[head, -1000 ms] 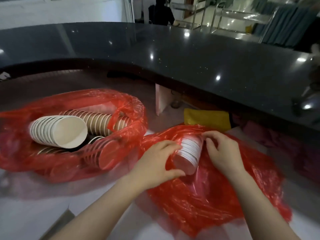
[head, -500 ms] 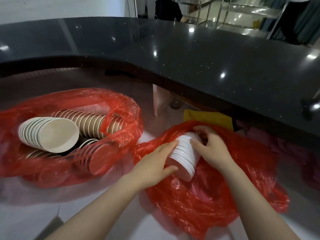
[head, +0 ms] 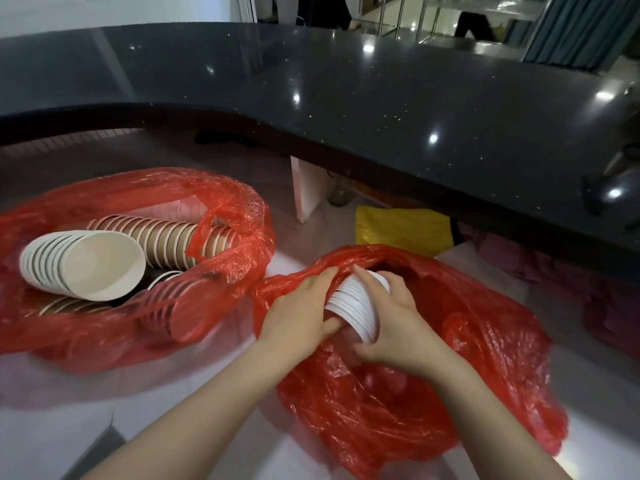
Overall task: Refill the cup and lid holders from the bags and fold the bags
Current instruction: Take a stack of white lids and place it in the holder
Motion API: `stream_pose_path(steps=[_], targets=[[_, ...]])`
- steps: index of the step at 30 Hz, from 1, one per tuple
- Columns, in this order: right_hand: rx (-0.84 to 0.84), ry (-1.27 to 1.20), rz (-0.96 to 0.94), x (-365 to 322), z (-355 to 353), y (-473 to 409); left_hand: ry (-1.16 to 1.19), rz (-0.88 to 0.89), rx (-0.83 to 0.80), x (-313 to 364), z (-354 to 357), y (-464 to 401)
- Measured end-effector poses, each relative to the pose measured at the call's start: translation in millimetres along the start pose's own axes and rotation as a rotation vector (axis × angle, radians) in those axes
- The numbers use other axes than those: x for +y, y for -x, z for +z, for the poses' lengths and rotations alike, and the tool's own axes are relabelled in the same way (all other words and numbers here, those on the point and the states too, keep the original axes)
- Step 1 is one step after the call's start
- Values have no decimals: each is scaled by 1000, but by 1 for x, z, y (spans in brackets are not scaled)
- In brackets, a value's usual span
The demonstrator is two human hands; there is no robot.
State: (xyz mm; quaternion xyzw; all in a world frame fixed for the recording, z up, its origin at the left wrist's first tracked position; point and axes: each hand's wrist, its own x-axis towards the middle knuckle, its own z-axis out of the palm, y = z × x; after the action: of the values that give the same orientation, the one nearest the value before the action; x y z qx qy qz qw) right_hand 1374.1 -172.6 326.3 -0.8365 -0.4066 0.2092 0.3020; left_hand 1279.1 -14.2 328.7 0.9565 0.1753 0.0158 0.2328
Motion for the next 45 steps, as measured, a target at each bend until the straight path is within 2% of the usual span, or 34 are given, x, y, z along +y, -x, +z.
stream_pose_path(steps=[5,9,15,19,28,37,42,45], targets=[[220,-158,107,4,-3,1,109,71,45,-3,-9,3],[244,-352,112,1,-19,10,166,107,90,-8,-18,8],[244,-608,91,-9,-35,17,343,126,34,-4,-37,13],[236,-677,-5,-33,-38,16,548,128,63,4,-56,22],[125,-580,-291,-112,-30,-3,970,113,24,-17,-108,60],[-144,-523,-498,-208,16,-38,746,8,381,-82,-167,134],[-239,-452,-672,-280,69,-48,546,-186,591,-132,-200,202],[-294,-463,-780,-325,105,-45,556,-240,663,-158,-216,253]])
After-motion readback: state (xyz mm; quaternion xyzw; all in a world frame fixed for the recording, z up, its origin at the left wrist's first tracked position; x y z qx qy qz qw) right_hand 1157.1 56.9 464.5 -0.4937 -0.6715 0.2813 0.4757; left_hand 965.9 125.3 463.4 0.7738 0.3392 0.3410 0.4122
